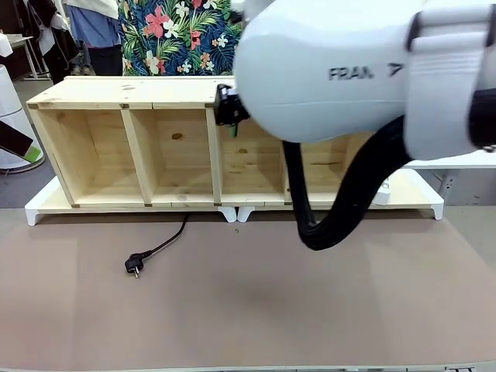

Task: Perform cable management.
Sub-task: When the cord part of the Power Cable appears at the lower middle area of the table and stops, grasp the cord part of the Power Cable.

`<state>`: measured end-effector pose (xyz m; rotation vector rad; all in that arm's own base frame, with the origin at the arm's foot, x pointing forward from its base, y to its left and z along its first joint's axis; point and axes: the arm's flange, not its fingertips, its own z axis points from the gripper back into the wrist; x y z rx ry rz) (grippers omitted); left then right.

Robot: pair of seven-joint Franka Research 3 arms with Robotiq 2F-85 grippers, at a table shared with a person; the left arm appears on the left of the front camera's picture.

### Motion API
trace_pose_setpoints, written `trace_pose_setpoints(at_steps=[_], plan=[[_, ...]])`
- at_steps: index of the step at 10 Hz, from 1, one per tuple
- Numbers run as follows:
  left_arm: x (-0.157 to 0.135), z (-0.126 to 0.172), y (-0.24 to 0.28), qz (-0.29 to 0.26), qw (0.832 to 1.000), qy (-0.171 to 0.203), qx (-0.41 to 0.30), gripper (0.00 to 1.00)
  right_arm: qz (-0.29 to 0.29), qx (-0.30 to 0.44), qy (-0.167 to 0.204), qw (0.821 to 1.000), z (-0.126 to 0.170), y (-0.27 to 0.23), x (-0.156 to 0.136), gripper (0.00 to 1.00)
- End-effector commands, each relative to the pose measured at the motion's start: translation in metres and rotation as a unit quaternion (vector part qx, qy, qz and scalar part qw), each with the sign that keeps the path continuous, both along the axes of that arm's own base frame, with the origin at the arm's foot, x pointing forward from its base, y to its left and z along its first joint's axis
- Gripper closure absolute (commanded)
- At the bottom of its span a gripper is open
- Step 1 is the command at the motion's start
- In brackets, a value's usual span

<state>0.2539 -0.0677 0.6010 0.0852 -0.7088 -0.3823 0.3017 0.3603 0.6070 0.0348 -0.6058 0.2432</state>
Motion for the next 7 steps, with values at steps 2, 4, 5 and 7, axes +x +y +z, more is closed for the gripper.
trace_pose_setpoints(at_steps=[2, 4, 5, 7], plan=[[0.000, 0.001, 0.001, -0.005, 1.000, -0.003, 0.002, 0.00, 0.005, 0.001, 0.023, 1.000, -0.030, 0.039, 0.024, 0.00], [0.000, 0.001, 0.001, -0.005, 1.000, -0.003, 0.002, 0.00, 0.001, 0.018, 0.019, 1.000, -0.053, 0.060, 0.051, 0.00], [0.000, 0.001, 0.001, -0.005, 1.000, -0.003, 0.002, 0.00, -0.010, 0.033, 0.023, 0.999, -0.063, 0.071, 0.060, 0.00], [0.000, 0.001, 0.001, -0.005, 1.000, -0.003, 0.002, 0.00, -0.038, 0.062, 0.051, 0.996, -0.085, 0.095, 0.075, 0.00]])
